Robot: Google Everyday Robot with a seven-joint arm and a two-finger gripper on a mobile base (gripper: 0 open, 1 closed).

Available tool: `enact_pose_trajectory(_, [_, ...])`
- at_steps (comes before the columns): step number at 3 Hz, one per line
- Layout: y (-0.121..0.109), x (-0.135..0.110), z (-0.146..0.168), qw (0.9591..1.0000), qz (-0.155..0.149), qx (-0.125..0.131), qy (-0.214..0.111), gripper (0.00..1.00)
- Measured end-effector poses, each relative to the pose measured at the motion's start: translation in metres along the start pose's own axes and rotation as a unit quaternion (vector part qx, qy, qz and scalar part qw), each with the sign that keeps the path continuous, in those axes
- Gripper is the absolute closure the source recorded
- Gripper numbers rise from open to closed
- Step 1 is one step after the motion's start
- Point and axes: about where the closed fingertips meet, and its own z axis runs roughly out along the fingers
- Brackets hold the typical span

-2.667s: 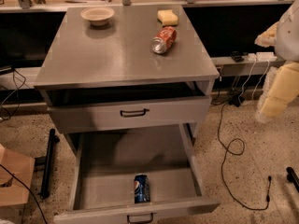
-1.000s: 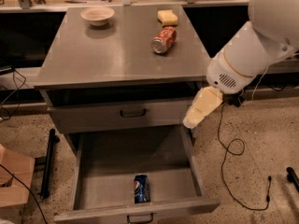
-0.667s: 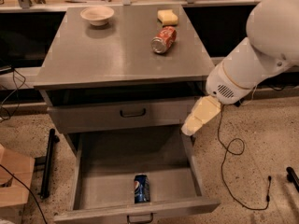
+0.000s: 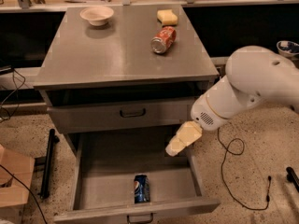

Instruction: Pick pepsi can from middle drawer and place on counter

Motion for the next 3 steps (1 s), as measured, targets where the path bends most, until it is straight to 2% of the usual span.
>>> enact_pose_trajectory(1, [0.002,-0.004,0.074,0.9995,0.027,-0.012,0.011,0.00])
enact_pose_trajectory(2, [0.002,-0.003,0.079,0.9993,0.032,-0.016,0.010,0.00])
enact_pose_trajectory(3, [-0.004,0.002,0.126,0.9957,0.078,-0.051,0.008,0.00])
